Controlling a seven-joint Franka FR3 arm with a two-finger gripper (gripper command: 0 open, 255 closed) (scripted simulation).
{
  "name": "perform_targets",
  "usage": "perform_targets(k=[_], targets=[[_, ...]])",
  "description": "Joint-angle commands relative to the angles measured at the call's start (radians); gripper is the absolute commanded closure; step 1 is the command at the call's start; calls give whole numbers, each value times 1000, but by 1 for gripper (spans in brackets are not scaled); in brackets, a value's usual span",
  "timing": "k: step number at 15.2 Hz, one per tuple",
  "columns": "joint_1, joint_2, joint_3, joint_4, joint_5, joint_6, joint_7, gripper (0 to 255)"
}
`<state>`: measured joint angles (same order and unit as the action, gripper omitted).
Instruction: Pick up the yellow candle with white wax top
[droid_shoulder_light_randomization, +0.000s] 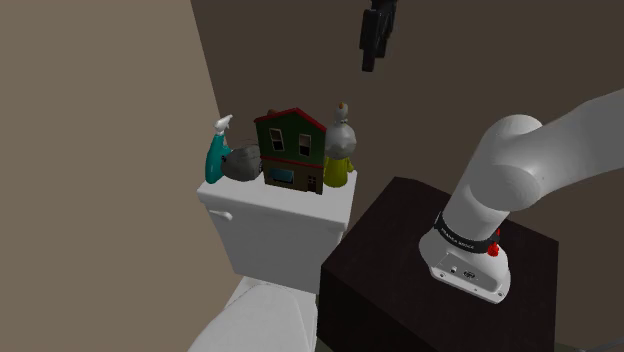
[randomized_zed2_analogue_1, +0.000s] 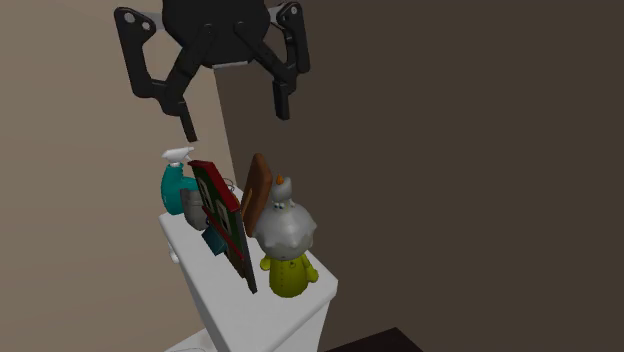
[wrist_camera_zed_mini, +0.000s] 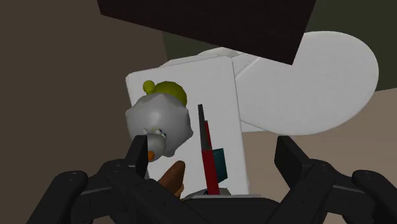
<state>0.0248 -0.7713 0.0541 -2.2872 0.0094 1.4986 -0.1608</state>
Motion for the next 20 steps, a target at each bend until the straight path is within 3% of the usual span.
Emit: perform_targets(k=[1,13,20], targets=[[0,0,0,0,0,0,0,0],[-75,116,-119,-286,72,581,28,0],[-75,151,-127,-360,83,698,17,0]])
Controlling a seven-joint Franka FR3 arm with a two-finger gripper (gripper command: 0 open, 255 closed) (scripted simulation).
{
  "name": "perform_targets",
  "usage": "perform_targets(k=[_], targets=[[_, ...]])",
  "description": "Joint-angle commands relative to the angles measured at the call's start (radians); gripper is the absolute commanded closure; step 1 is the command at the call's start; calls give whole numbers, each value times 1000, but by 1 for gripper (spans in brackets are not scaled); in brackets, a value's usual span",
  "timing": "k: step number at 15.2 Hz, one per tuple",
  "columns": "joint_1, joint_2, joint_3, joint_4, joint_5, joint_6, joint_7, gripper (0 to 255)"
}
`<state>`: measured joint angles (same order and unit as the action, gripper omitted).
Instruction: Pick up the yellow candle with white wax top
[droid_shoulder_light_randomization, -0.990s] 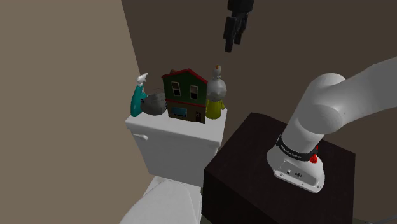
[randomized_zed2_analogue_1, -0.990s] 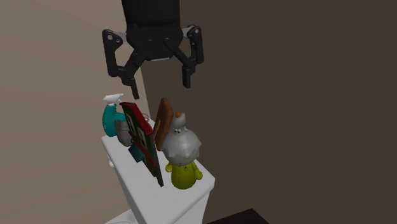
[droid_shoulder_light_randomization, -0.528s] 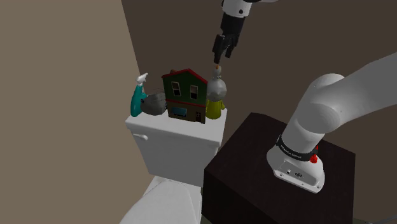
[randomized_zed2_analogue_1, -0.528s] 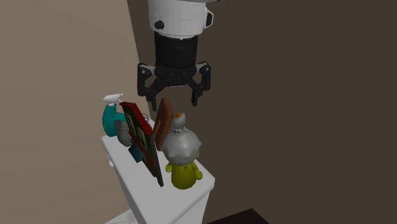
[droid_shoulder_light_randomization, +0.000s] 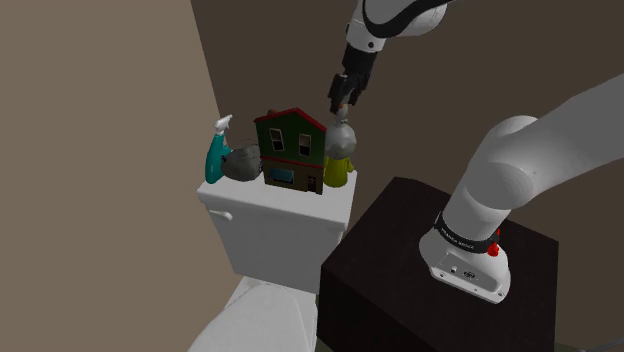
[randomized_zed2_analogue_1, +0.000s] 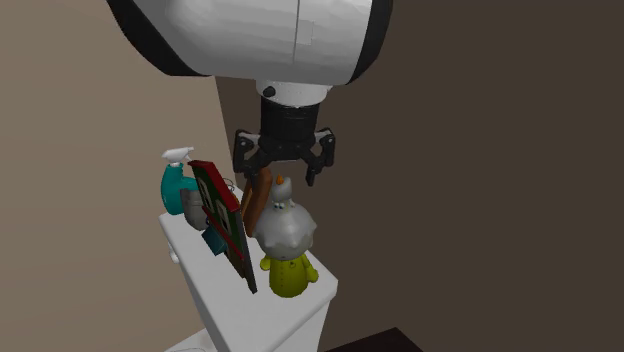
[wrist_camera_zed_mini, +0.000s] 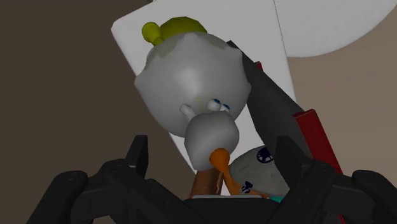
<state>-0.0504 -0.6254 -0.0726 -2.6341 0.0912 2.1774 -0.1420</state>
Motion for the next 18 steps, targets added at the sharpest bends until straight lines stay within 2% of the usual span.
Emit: perform_targets(k=[1,3,4,13,18], targets=[[1,10,-1,-24,2,34,-4,0],[1,13,-2,-30,3,43,-5,0],[1,12,-1,-31,3,44,-5,255],[1,13,-2,-30,3,43,-5,255],[-1,-10,1,23,-2,-32,4,255]])
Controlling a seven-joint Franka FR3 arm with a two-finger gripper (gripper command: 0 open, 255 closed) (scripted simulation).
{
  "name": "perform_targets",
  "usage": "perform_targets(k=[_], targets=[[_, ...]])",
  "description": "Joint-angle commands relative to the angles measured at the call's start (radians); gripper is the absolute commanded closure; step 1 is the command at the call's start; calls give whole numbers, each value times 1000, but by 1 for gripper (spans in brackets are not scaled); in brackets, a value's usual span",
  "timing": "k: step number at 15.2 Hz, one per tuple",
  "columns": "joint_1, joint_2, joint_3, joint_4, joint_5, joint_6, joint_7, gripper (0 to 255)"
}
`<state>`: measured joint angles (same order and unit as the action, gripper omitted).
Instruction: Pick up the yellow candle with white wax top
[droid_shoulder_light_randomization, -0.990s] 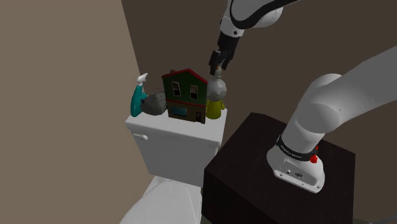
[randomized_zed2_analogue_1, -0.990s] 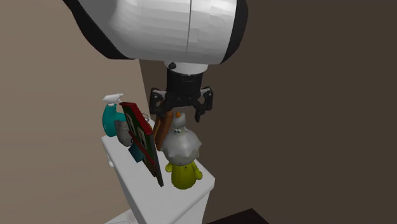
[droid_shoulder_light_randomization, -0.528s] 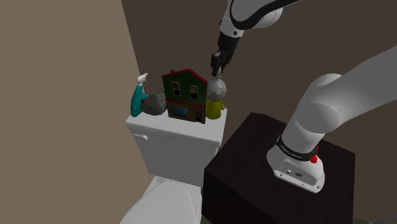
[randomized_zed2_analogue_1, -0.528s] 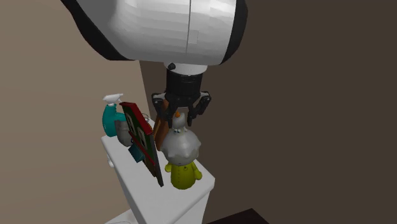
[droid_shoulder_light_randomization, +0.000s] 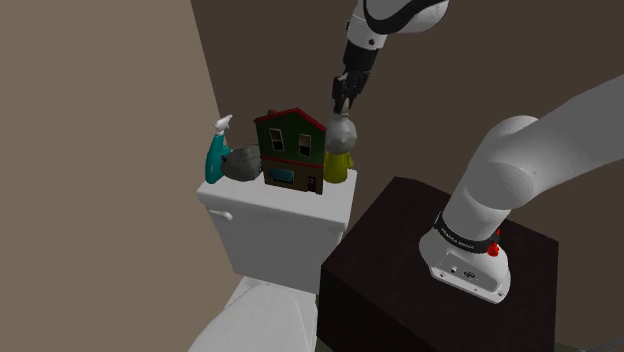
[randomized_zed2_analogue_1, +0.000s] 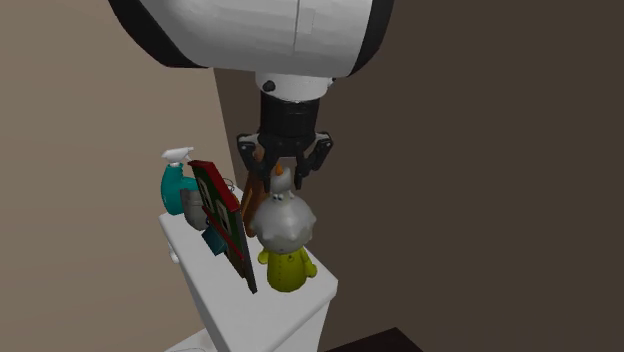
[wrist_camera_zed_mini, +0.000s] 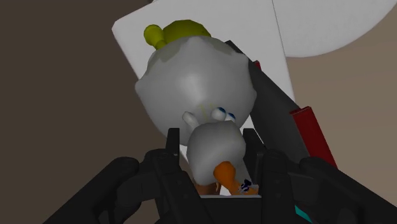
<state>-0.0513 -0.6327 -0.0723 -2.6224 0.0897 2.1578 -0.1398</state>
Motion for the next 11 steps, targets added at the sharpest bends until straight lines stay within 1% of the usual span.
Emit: perform_targets(k=[1,10,11], targets=[[0,-6,1,23,-1,-27,4,255],[-2,-25,4,131,-7,-155,18,255],[-2,-26,4,133,-7,-157,18,255]])
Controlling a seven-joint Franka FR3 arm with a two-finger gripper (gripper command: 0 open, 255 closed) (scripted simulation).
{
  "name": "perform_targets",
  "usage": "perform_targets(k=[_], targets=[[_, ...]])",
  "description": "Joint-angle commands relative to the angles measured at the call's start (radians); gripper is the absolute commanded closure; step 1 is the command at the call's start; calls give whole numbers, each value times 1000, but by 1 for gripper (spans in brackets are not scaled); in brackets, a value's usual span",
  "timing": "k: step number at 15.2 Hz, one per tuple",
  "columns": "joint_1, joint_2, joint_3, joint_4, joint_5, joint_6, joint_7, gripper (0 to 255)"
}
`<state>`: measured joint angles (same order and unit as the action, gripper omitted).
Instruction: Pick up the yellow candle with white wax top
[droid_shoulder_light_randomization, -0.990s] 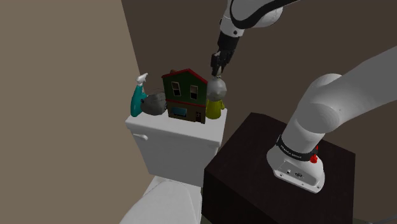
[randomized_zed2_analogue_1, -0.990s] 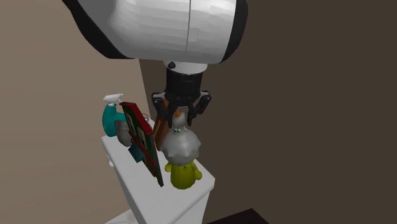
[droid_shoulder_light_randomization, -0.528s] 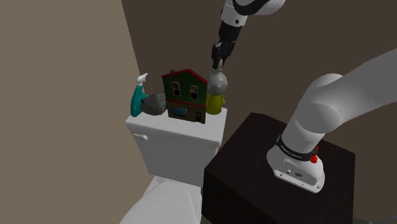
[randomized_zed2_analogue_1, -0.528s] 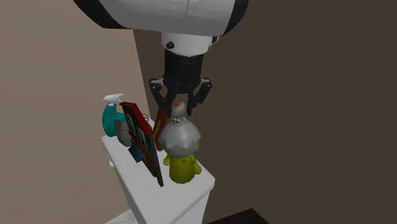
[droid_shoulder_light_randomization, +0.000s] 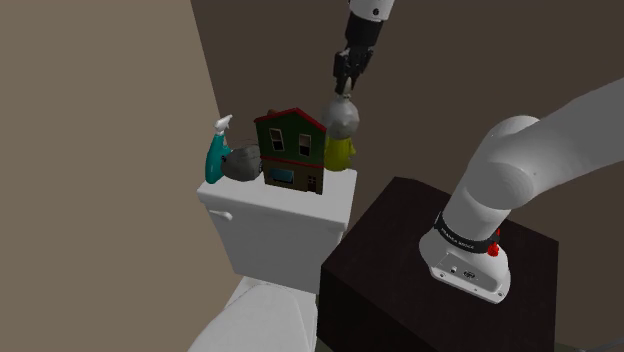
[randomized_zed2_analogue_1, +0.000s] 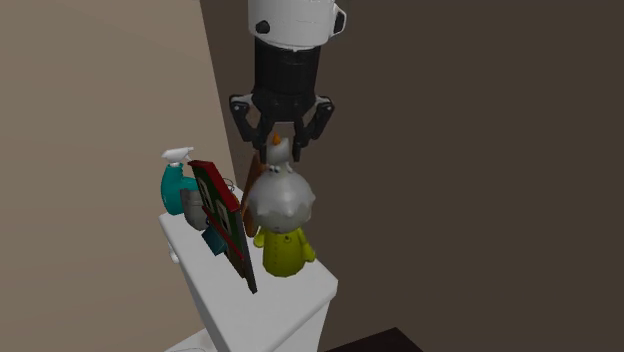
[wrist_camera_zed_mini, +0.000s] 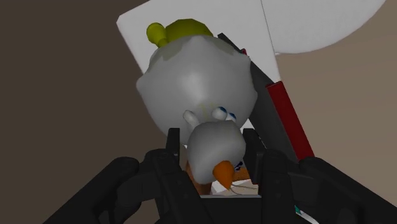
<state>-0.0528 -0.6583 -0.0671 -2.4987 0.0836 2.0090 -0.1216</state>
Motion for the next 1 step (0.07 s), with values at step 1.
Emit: perform_targets(k=[1], targets=[[0,0,-1,10,-1,-8,0,255]])
